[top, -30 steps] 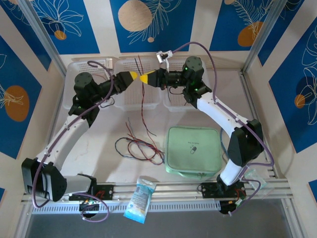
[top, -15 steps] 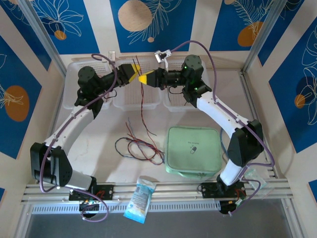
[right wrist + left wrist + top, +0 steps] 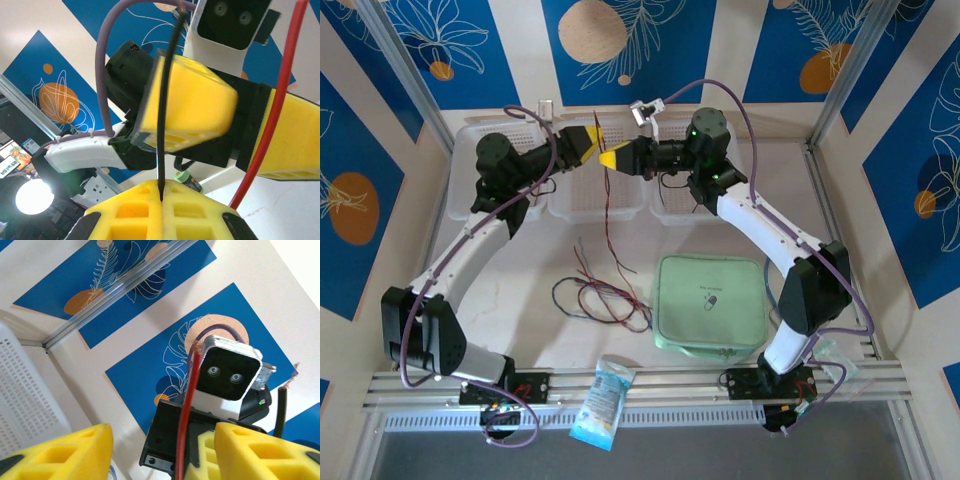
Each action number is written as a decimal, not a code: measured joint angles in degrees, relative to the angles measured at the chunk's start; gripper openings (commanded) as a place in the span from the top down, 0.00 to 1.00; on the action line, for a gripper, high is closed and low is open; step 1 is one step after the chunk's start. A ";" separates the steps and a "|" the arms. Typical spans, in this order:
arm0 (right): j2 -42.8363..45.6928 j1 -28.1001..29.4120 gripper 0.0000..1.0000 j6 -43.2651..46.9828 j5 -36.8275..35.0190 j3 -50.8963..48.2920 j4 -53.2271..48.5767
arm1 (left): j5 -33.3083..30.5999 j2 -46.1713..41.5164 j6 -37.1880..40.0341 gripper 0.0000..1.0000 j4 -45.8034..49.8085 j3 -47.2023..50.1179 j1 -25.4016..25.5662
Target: Untangle the cables
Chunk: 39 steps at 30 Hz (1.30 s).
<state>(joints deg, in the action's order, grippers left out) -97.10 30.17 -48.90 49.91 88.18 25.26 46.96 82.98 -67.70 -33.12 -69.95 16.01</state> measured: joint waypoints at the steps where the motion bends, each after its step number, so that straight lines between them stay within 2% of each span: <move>1: 0.00 0.13 1.00 0.04 0.13 0.37 -0.42 | 0.09 0.61 -0.07 0.61 -0.13 -0.68 0.15; 2: 0.00 0.24 1.00 0.17 0.26 0.59 -0.66 | 0.20 1.18 0.00 0.74 -0.31 -1.29 0.33; 3: 0.00 0.33 1.00 0.26 0.33 0.79 -0.87 | 0.35 1.84 -0.11 0.94 -0.37 -1.95 0.57; 4: 0.00 0.37 1.00 0.42 0.39 0.85 -0.96 | 0.50 2.34 -0.02 1.00 -0.37 -2.34 0.76; 8: 0.07 0.22 1.00 0.68 -0.96 0.79 -2.49 | -0.83 2.36 2.38 1.00 2.16 -2.49 0.94; 11: 1.64 -0.37 1.00 2.05 -5.92 -0.83 -5.01 | -5.77 0.26 7.34 1.00 9.40 -2.47 0.92; 15: 6.25 0.48 1.00 4.83 -21.57 -3.45 -11.87 | -14.34 -5.16 14.86 1.00 18.80 -2.43 0.87; 20: 11.61 4.92 1.00 8.33 -42.42 -6.51 -16.41 | -23.82 -10.71 23.45 1.00 28.96 -4.20 0.87; 25: 18.23 5.49 1.00 11.50 -59.10 -11.41 -19.61 | -33.27 -13.49 31.06 1.00 37.77 -7.72 0.70; 34: 29.97 0.68 1.00 23.47 -76.74 -11.87 -21.90 | -43.21 -14.45 42.60 1.00 40.85 -12.17 0.61; 39: 34.25 -4.48 1.00 27.41 -84.67 -11.82 -23.32 | -51.80 -16.83 47.71 1.00 36.00 -9.33 0.61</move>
<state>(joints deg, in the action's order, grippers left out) -62.85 25.69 -21.50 -34.76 76.36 1.93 -4.84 66.15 -19.99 2.87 -79.29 16.62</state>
